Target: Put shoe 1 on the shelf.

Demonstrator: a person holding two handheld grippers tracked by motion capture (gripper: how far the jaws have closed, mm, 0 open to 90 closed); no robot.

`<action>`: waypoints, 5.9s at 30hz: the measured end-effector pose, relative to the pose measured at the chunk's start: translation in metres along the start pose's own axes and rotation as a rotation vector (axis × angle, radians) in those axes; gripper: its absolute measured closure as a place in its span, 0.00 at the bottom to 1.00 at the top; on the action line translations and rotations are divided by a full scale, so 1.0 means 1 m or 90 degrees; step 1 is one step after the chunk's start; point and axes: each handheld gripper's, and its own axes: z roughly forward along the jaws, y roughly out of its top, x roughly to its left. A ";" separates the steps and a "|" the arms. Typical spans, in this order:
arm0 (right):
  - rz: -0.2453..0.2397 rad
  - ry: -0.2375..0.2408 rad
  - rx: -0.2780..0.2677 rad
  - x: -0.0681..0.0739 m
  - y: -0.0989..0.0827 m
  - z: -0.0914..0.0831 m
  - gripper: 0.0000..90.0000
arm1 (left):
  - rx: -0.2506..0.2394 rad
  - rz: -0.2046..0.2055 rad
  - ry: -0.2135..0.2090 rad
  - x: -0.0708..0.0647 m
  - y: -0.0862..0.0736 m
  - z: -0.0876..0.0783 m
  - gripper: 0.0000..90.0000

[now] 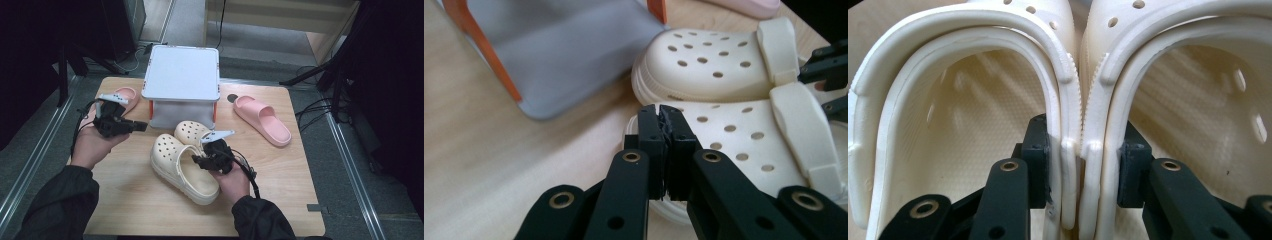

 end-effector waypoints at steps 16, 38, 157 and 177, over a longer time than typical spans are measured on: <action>0.041 -0.058 -0.020 -0.037 0.050 0.021 0.74 | 0.001 0.032 0.044 0.019 0.084 0.014 0.96; 0.093 -0.129 -0.034 -0.046 0.082 0.066 0.73 | 0.015 0.027 0.059 0.033 0.084 0.025 0.97; 0.005 -0.061 -0.063 -0.006 0.065 0.117 1.00 | 0.037 0.024 0.076 0.025 0.087 0.026 1.00; -0.014 -0.019 -0.096 0.001 0.062 0.073 1.00 | 0.043 0.013 0.072 0.026 0.087 0.025 0.99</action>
